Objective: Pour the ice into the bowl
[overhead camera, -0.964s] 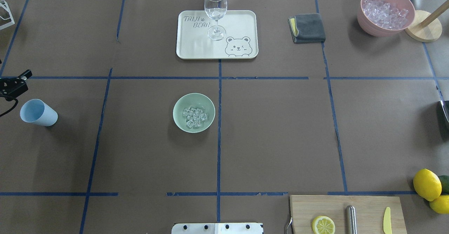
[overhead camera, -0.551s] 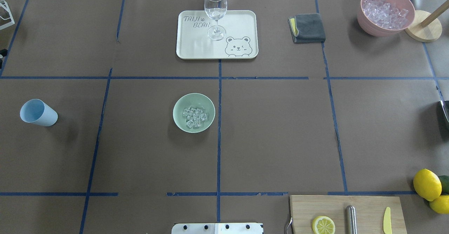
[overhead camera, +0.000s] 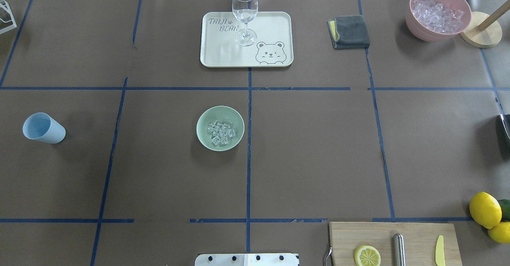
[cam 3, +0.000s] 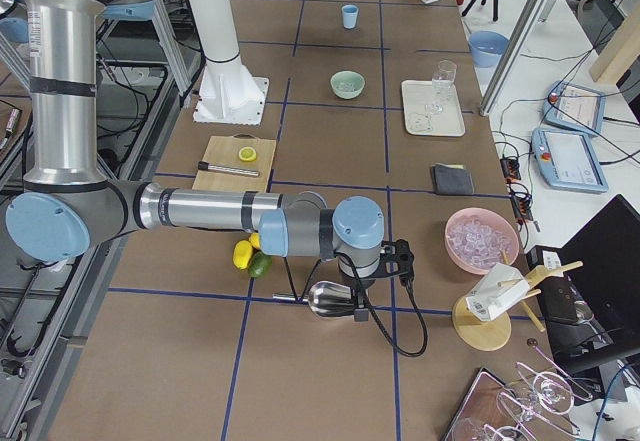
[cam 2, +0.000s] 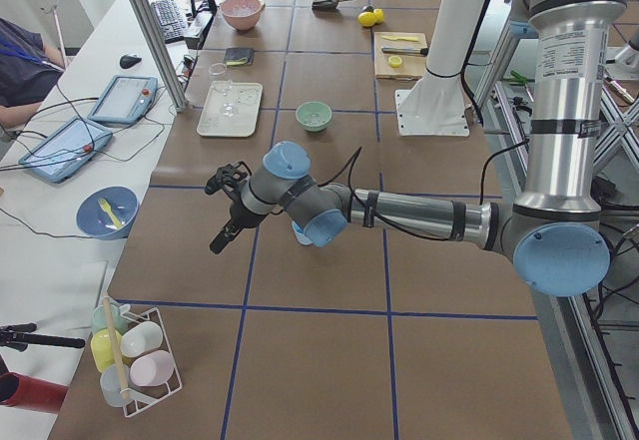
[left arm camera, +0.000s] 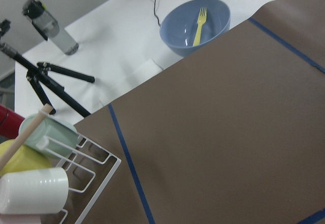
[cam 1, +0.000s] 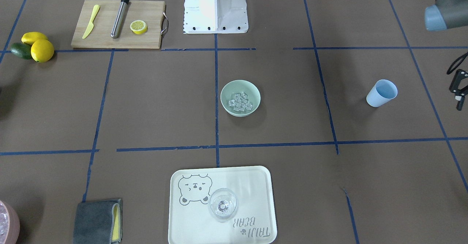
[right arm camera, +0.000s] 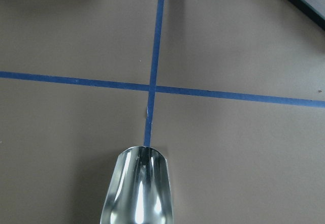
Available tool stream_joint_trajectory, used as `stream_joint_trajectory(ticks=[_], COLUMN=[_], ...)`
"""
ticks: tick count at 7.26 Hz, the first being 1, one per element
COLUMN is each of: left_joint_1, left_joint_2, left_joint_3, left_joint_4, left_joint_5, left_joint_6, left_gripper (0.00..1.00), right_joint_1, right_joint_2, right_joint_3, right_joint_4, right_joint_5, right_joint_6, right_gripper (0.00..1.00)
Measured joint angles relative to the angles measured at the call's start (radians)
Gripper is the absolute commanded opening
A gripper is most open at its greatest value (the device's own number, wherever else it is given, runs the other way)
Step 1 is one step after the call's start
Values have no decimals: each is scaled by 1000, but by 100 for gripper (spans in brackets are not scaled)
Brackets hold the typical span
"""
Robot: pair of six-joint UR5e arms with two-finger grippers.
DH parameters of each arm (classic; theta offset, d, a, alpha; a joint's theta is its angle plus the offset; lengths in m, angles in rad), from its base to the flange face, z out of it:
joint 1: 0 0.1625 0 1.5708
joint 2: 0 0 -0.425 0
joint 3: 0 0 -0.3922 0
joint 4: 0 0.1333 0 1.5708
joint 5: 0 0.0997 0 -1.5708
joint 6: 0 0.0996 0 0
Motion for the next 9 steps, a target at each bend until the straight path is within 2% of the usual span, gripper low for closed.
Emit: stream_joint_trajectory(ticks=[2, 4, 7, 9], left_joint_1=[-85, -138, -185, -186], left_joint_2=[-34, -21, 19, 12], left_joint_3=[4, 3, -17, -14], left_joint_4=[266, 428, 512, 557], left_joint_5=[-119, -243, -275, -274], left_joint_6=[38, 73, 189, 212], left_gripper=[100, 100, 100, 100], right_joint_1=[-16, -74, -287, -440], right_joint_2=[18, 24, 34, 140], right_joint_3=[23, 88, 305, 373], right_joint_4=[-10, -13, -4, 8], right_joint_5=[48, 68, 59, 57], right_joint_6=[3, 59, 364, 610], right_gripper=[100, 100, 100, 100])
